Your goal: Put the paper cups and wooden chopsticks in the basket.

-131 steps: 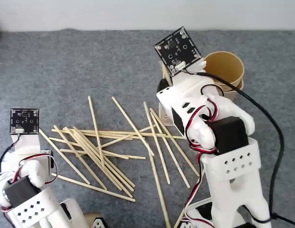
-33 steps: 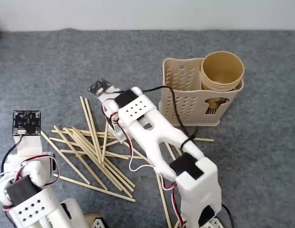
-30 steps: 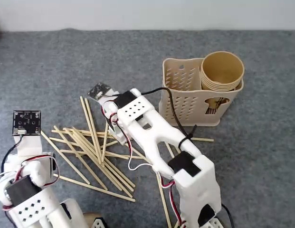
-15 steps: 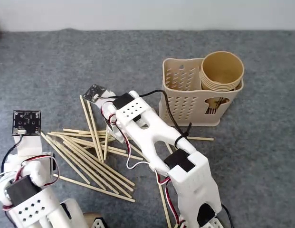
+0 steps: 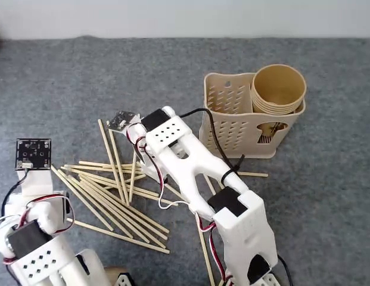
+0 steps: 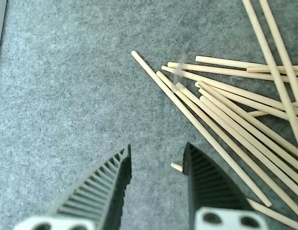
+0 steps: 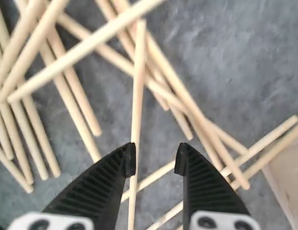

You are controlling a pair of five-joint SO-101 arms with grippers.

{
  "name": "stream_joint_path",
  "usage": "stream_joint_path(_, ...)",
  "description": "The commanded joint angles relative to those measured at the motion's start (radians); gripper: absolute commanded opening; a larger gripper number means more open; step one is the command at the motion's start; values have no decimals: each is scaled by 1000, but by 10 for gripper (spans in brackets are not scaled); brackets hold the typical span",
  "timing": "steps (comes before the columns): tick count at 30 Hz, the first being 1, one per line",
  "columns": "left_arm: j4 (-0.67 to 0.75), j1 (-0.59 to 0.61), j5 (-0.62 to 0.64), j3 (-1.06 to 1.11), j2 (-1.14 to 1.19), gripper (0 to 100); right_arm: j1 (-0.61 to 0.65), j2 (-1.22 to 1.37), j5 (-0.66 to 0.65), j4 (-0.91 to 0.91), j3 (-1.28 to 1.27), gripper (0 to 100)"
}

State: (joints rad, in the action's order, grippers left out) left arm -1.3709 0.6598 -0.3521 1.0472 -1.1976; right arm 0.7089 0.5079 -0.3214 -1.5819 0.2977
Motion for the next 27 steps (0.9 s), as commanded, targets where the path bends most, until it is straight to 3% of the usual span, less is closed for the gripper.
stream_joint_path(1, 34, 69, -31, -58, -12, 170, 5, -81, -6, -51, 54, 155)
stream_joint_path(5, 103, 184, -66, -62, -6, 170, 5, -96, -5, -84, 57, 155)
stream_joint_path(8, 117, 198, -75, -28, -8, 171, 7, -107, 0, -87, 55, 155)
stream_joint_path(13, 150, 204, -109, 58, -3, 217, 48, -108, 91, -87, 54, 155)
stream_joint_path(22, 242, 411, -112, 90, -3, 224, 168, -107, 245, -28, 54, 154)
stream_joint_path(27, 269, 413, -114, 104, -9, 224, 153, -107, 272, 41, 57, 154)
